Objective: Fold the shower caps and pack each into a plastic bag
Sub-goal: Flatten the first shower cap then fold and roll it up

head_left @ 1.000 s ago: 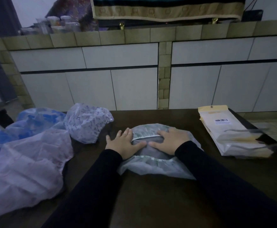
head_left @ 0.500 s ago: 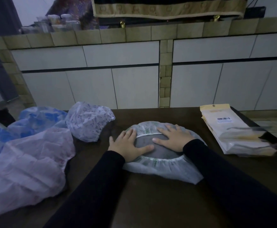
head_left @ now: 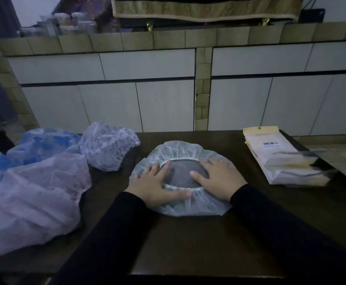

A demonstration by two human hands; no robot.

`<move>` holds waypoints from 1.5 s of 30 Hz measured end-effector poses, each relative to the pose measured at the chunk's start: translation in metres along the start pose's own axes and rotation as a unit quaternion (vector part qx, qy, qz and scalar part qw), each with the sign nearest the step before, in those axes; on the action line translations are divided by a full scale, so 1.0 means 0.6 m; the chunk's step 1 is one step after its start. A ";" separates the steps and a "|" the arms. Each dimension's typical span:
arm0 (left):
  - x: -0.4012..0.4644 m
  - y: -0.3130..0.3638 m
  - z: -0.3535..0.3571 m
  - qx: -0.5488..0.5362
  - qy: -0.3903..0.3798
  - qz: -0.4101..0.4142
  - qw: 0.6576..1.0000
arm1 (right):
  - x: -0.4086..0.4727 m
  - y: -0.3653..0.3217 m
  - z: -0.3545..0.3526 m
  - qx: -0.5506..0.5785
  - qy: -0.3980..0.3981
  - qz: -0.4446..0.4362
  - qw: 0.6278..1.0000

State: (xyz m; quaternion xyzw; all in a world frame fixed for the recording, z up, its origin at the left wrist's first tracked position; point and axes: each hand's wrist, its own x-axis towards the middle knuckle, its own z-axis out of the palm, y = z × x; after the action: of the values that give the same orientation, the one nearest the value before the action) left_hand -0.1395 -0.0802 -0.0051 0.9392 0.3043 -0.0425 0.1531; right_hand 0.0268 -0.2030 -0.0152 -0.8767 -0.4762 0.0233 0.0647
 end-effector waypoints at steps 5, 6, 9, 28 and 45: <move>0.002 -0.019 0.014 0.058 -0.014 0.027 0.998 | -0.024 0.000 0.010 -0.012 -0.070 0.021 0.997; 0.001 -0.022 0.014 0.051 -0.002 0.031 0.998 | -0.027 -0.001 0.008 0.000 -0.063 0.021 0.998; -0.002 -0.026 0.007 0.033 0.061 0.024 0.997 | -0.036 -0.002 -0.003 0.028 0.006 -0.024 0.999; -0.008 -0.035 0.012 -0.063 0.147 0.055 0.986 | -0.045 0.023 0.000 0.091 -0.028 -0.029 0.995; 0.024 -0.064 0.000 -0.192 0.077 0.126 0.970 | -0.021 0.087 -0.022 0.118 0.011 -0.180 0.977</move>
State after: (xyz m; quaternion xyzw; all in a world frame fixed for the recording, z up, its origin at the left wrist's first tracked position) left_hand -0.1504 -0.0428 -0.0179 0.9235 0.1971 0.1090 0.3105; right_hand 0.0649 -0.2427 -0.0092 -0.7631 -0.6191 0.0577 0.1760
